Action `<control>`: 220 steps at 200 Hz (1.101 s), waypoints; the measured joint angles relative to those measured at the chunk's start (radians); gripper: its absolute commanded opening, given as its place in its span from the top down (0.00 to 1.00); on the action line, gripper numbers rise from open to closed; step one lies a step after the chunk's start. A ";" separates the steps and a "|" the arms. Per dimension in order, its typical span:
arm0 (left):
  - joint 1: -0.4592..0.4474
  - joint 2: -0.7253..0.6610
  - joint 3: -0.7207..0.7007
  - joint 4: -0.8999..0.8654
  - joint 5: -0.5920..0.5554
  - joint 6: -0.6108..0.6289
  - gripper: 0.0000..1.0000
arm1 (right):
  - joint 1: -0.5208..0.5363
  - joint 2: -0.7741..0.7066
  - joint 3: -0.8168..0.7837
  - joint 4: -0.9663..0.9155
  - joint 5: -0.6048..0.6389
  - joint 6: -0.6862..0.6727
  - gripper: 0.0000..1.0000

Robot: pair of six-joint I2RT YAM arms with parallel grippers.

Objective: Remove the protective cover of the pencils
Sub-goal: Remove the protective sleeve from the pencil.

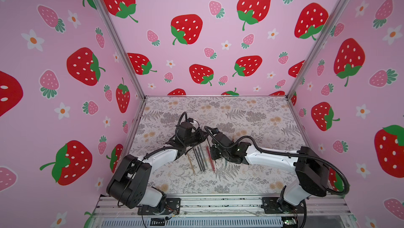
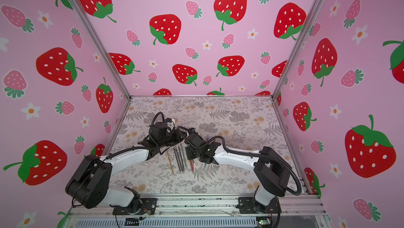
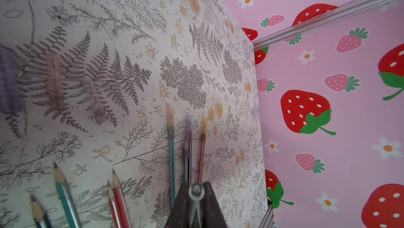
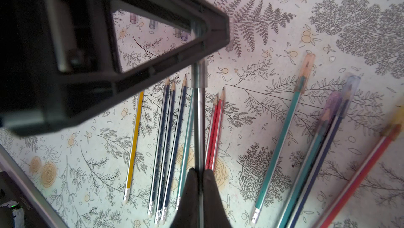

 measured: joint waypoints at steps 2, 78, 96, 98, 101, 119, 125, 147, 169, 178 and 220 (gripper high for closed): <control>0.000 0.000 0.000 0.000 0.000 -0.001 0.93 | 0.000 0.000 0.000 0.000 0.000 0.000 1.00; 0.000 -0.002 0.000 -0.003 -0.003 -0.024 0.99 | 0.007 0.000 0.000 0.005 0.002 0.000 0.73; 0.000 -0.008 0.000 -0.003 -0.004 -0.028 0.99 | 0.008 0.000 0.000 0.006 0.003 -0.001 0.72; 0.000 -0.008 0.000 -0.003 -0.004 -0.028 0.99 | 0.008 0.000 0.000 0.006 0.003 0.000 0.72; 0.000 -0.010 0.000 -0.003 -0.004 -0.029 0.99 | 0.008 0.000 0.000 0.006 0.003 0.000 0.72; 0.000 -0.013 0.000 -0.003 -0.004 -0.032 1.00 | 0.008 0.003 0.000 0.006 0.003 0.000 0.72; 0.000 -0.014 0.000 -0.003 -0.004 -0.032 1.00 | 0.008 0.005 0.000 0.006 0.004 0.000 0.74; 0.000 -0.016 0.000 -0.003 -0.005 -0.032 1.00 | 0.008 0.017 0.000 0.005 0.007 0.001 0.89; 0.000 -0.017 0.000 -0.008 -0.010 -0.031 1.00 | 0.008 0.021 0.001 0.005 0.009 -0.009 1.00; 0.000 -0.017 0.000 -0.009 -0.011 -0.032 1.00 | 0.008 0.021 0.001 0.005 0.012 -0.008 1.00; 0.000 -0.017 0.007 -0.023 -0.011 -0.031 1.00 | 0.008 0.021 0.001 0.005 0.011 -0.017 1.00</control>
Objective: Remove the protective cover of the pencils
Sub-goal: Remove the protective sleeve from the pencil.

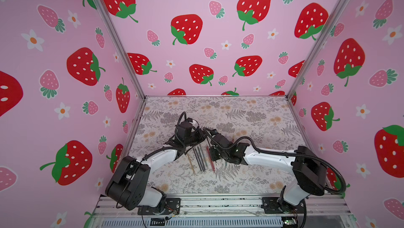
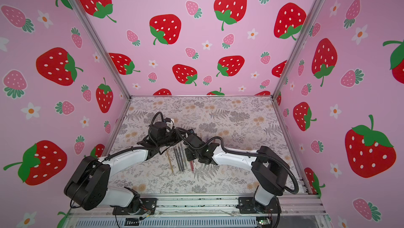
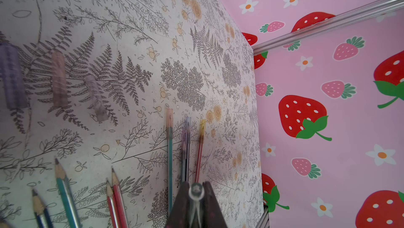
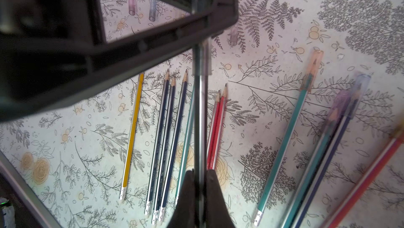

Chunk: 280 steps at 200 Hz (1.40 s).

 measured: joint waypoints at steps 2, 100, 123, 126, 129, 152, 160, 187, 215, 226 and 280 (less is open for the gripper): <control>0.000 0.000 0.000 -0.001 0.000 0.000 1.00 | 0.000 0.000 0.000 0.000 0.000 0.000 1.00; -0.001 0.000 0.041 -0.071 -0.012 0.011 1.00 | 0.002 -0.019 -0.042 0.055 0.000 -0.005 1.00; 0.000 0.004 0.059 -0.090 -0.014 0.018 1.00 | 0.003 -0.025 -0.054 0.077 0.005 -0.005 1.00; 0.000 0.005 0.062 -0.093 -0.014 0.019 1.00 | 0.003 -0.026 -0.056 0.081 0.007 -0.005 1.00; 0.000 0.006 0.064 -0.094 -0.013 0.019 1.00 | 0.003 -0.026 -0.058 0.084 0.008 -0.005 1.00; 0.005 0.018 0.083 -0.116 -0.009 0.028 1.00 | 0.003 -0.026 -0.069 0.106 0.016 -0.005 1.00; 0.008 0.024 0.089 -0.122 -0.003 0.030 1.00 | 0.003 -0.026 -0.073 0.113 0.018 -0.004 1.00; 0.026 0.053 0.110 -0.138 0.015 0.031 1.00 | 0.002 -0.026 -0.085 0.125 0.017 -0.001 1.00; 0.088 0.108 0.167 -0.126 -0.019 0.034 1.00 | 0.012 -0.026 -0.103 0.098 0.008 0.002 1.00; 0.106 0.128 0.182 -0.124 -0.031 0.034 1.00 | 0.014 -0.025 -0.103 0.093 0.006 0.003 1.00; 0.118 0.256 0.265 -0.132 -0.033 0.046 1.00 | 0.016 0.014 -0.094 0.059 0.027 0.046 1.00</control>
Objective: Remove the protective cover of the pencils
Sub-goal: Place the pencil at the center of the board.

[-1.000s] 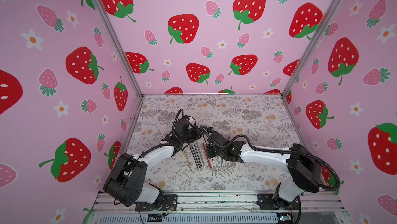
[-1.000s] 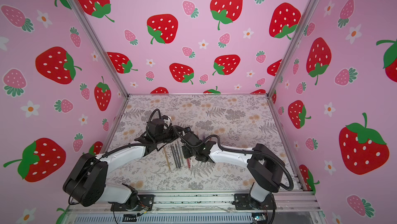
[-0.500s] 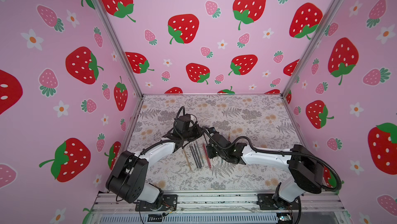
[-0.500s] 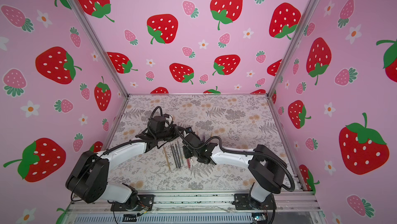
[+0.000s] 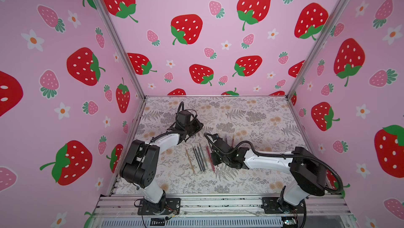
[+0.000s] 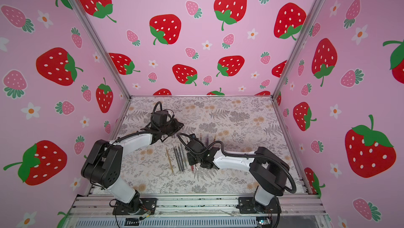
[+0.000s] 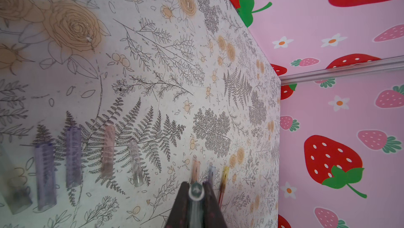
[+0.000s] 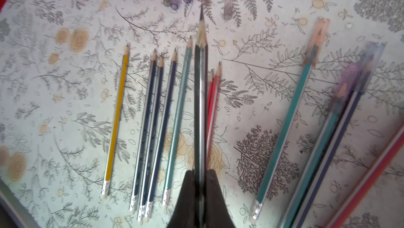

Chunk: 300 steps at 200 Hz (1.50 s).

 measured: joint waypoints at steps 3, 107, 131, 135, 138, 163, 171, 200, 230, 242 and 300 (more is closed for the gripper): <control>0.000 0.009 0.006 -0.002 -0.001 0.002 1.00 | 0.000 0.005 0.002 -0.004 0.001 0.003 1.00; -0.076 0.254 0.227 -0.139 -0.031 0.063 1.00 | -0.051 0.142 0.050 -0.062 -0.038 0.087 1.00; -0.079 0.278 0.229 -0.172 -0.054 0.066 1.00 | -0.051 0.142 0.051 -0.063 -0.046 0.088 1.00; -0.079 0.278 0.229 -0.177 -0.059 0.066 1.00 | -0.051 0.142 0.051 -0.063 -0.048 0.088 1.00; -0.079 0.278 0.229 -0.183 -0.063 0.066 1.00 | -0.051 0.142 0.051 -0.063 -0.048 0.088 1.00; -0.079 0.277 0.231 -0.197 -0.089 0.071 1.00 | -0.051 0.142 0.053 -0.063 -0.059 0.088 1.00; -0.079 0.277 0.231 -0.203 -0.096 0.074 1.00 | -0.051 0.142 0.055 -0.063 -0.061 0.088 1.00; -0.082 0.277 0.233 -0.236 -0.114 0.085 1.00 | -0.051 0.146 0.060 -0.062 -0.067 0.088 0.95; -0.085 0.277 0.253 -0.275 -0.139 0.097 1.00 | -0.051 0.146 0.060 -0.063 -0.069 0.089 0.91; -0.089 0.278 0.267 -0.290 -0.147 0.104 1.00 | -0.051 0.146 0.060 -0.063 -0.071 0.088 0.87; -0.096 0.300 0.309 -0.348 -0.186 0.121 0.97 | -0.051 0.137 0.080 -0.080 -0.069 0.079 0.73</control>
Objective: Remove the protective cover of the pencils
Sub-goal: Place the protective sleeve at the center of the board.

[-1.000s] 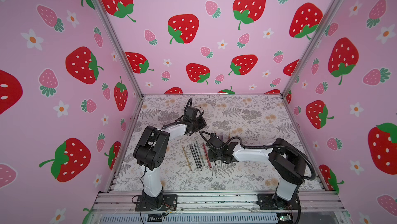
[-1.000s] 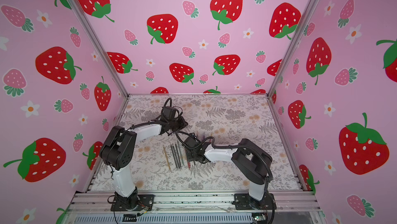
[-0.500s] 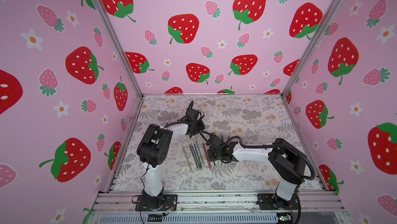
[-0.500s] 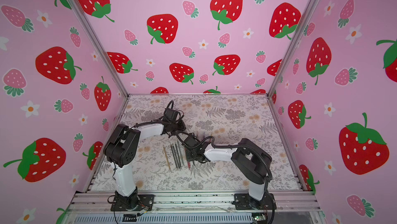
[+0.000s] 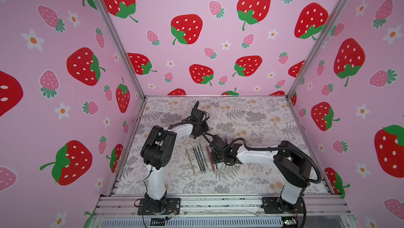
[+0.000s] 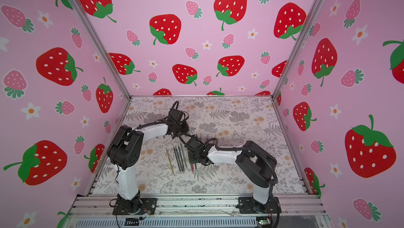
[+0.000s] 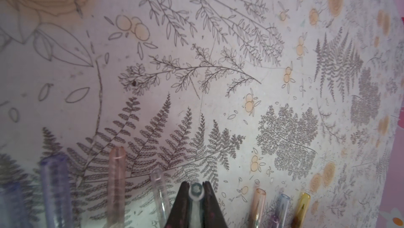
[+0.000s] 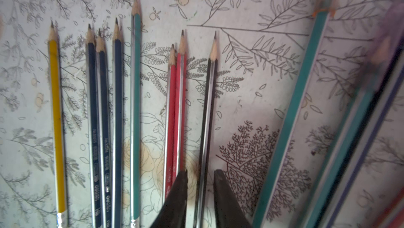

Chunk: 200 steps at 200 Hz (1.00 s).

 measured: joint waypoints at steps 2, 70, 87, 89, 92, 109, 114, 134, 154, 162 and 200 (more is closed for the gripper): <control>0.000 0.002 0.002 -0.004 -0.002 0.001 0.97 | 0.000 -0.002 0.001 -0.001 0.000 -0.002 0.73; -0.009 0.036 0.082 -0.084 -0.041 0.023 0.90 | -0.026 -0.111 0.004 -0.057 0.051 -0.005 0.76; -0.013 0.058 0.101 -0.095 -0.043 0.027 0.89 | -0.056 -0.117 -0.002 -0.064 0.055 0.008 0.80; -0.014 0.060 0.102 -0.095 -0.043 0.027 0.89 | -0.061 -0.117 -0.004 -0.064 0.055 0.011 0.80; -0.014 0.065 0.104 -0.098 -0.043 0.028 0.89 | -0.066 -0.116 -0.006 -0.066 0.055 0.011 0.81; -0.017 0.076 0.113 -0.112 -0.043 0.030 0.88 | -0.093 -0.111 -0.014 -0.081 0.049 0.018 0.81; -0.018 0.076 0.115 -0.114 -0.043 0.031 0.88 | -0.098 -0.108 -0.014 -0.083 0.048 0.018 0.81; -0.021 0.077 0.122 -0.127 -0.050 0.035 0.85 | -0.111 -0.085 -0.013 -0.086 0.042 0.018 0.81; -0.023 0.077 0.123 -0.136 -0.059 0.039 0.82 | -0.111 -0.060 -0.008 -0.100 0.034 0.018 0.81; -0.024 0.077 0.123 -0.140 -0.062 0.042 0.81 | -0.113 -0.050 -0.001 -0.111 0.032 0.018 0.80; -0.024 0.077 0.129 -0.156 -0.073 0.050 0.76 | -0.121 0.013 0.060 -0.160 0.029 0.026 0.78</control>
